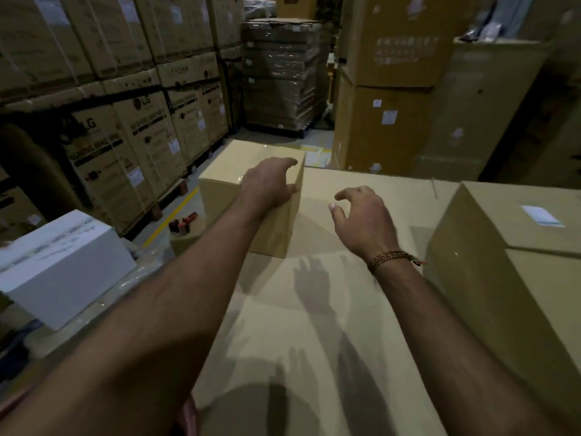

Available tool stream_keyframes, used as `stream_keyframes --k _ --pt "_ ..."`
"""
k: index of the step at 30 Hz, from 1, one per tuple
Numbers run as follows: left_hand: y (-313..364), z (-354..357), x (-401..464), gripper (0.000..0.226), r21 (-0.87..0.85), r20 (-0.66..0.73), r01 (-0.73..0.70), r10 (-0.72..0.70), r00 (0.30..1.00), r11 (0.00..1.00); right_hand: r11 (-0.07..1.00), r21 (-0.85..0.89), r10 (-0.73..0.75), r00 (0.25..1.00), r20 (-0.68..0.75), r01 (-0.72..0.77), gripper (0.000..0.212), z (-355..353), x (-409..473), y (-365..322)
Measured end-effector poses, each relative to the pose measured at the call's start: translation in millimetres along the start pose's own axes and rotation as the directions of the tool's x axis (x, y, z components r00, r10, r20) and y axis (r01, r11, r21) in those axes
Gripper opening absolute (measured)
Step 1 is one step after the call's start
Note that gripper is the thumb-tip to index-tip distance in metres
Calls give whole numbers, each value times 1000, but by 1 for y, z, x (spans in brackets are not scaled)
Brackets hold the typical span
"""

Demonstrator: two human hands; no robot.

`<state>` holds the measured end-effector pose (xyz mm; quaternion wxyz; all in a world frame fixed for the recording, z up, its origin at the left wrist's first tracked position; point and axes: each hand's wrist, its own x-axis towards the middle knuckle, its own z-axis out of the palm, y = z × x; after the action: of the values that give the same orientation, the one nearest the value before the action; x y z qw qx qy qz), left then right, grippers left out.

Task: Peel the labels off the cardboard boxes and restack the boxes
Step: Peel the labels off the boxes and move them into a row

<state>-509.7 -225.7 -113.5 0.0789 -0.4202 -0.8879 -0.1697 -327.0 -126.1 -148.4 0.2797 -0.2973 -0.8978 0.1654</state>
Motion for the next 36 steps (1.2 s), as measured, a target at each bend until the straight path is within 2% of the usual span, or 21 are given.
stream_keyframes --k 3,5,8,13,20,23,30,36 --pt "52 17 -31 40 -304 -29 38 -49 998 952 999 -53 -8 998 -60 5 31 -41 -43 21" --pt "88 32 -58 33 -422 -35 23 -41 999 906 1000 -14 22 996 -86 -24 30 -67 -72 38" --pt "135 58 -102 27 -559 -52 25 -65 997 829 995 58 86 986 -144 -79 28 -101 -117 67" --pt "199 93 -176 24 -664 -24 96 -149 989 742 977 182 138 977 -163 -108 24 -164 -180 121" --pt "316 80 -233 28 -735 -151 71 -265 952 675 989 147 49 989 -140 -28 28 -250 -227 201" --pt "369 71 -247 32 -723 -203 10 -226 953 691 993 116 53 987 -149 -36 29 -284 -246 239" --pt "450 70 -270 42 -625 -209 -55 -99 973 779 992 43 121 974 -190 -115 31 -352 -279 306" --pt "500 68 -258 42 -611 -213 -148 19 977 778 982 -9 177 945 -273 -187 29 -392 -292 349"
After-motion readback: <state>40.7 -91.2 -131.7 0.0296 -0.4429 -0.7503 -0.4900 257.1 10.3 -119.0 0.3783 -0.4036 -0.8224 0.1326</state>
